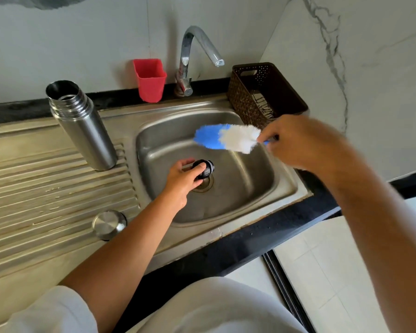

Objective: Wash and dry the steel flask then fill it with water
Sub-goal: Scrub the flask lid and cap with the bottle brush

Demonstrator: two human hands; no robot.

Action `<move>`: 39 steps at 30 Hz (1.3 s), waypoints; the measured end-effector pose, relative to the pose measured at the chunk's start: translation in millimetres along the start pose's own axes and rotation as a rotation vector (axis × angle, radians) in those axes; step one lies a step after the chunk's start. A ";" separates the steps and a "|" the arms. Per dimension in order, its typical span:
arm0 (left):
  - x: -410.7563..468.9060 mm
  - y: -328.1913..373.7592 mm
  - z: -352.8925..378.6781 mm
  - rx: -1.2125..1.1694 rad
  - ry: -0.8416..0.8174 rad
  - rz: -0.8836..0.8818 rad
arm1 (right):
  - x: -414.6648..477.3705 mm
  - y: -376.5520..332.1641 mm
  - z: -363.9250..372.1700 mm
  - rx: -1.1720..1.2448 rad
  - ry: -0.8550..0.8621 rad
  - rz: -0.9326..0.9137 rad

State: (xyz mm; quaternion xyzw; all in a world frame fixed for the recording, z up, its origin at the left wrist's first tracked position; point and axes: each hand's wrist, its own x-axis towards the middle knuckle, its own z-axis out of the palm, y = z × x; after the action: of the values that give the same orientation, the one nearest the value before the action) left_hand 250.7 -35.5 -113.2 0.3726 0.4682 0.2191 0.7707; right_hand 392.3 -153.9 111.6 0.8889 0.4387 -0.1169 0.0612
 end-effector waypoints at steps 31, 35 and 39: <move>-4.9 -14.4 20.5 0.078 -0.161 0.006 | 34.8 -25.3 60.5 0.038 -0.153 0.063; -1.0 -6.1 4.5 0.147 -0.206 0.021 | 24.4 -14.1 47.7 0.086 -0.103 0.026; 6.0 0.5 4.3 0.038 -0.172 -0.041 | 16.2 -9.1 21.8 0.041 -0.047 -0.001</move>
State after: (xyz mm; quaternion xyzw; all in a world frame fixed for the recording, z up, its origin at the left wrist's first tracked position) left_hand 257.3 -32.6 -114.9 0.3950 0.4117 0.1617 0.8052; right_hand 391.2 -140.7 86.2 0.8869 0.4349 -0.1466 0.0530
